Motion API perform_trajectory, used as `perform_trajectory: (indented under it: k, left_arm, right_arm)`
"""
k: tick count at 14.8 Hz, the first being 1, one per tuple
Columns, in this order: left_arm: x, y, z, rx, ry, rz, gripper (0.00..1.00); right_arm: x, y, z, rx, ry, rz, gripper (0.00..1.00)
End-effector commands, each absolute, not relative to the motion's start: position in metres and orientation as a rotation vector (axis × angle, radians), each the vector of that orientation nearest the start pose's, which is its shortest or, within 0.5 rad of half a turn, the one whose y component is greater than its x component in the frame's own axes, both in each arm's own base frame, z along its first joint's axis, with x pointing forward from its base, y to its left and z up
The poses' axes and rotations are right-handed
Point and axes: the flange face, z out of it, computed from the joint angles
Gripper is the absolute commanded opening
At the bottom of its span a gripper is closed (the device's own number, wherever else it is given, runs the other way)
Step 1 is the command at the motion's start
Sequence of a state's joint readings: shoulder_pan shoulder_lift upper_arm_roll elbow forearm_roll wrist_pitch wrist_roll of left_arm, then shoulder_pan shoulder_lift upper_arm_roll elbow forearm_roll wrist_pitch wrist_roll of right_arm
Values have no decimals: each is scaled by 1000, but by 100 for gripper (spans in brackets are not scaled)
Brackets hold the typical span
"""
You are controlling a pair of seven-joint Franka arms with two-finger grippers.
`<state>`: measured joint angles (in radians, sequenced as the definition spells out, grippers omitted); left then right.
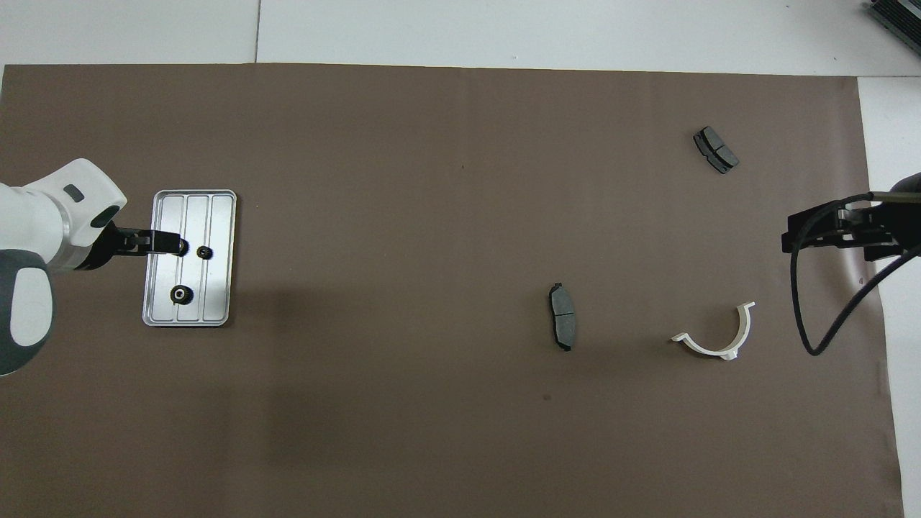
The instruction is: Pick bearing gear from pile to tray
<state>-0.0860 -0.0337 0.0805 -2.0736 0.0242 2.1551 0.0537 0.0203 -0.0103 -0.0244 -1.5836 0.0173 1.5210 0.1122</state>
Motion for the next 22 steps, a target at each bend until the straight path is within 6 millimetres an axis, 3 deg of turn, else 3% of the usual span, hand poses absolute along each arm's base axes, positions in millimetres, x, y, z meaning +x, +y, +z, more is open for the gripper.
perform_trajectory:
  k: [1,4,5,9,14,22]
  left_arm:
    - [550,4,499,-3112,152,-125,100]
    - [559,9,544,-3105,190,-114,100]
    - [563,16,555,-3103,171,-118,100]
    - [583,16,596,-3100,164,-58,100]
    - [554,10,590,-3113,166,31,100]
    - [550,11,589,-3115,151,55,100]
  right_arm:
    - [546,-1,620,-3127,144,82,100]
    - [546,-2,620,-3127,146,82,100]
    - [546,-1,620,-3127,144,82,100]
    - [546,-1,620,-3127,144,82,100]
    - [546,-1,620,-3127,144,82,100]
    - [546,-1,620,-3127,144,82,100]
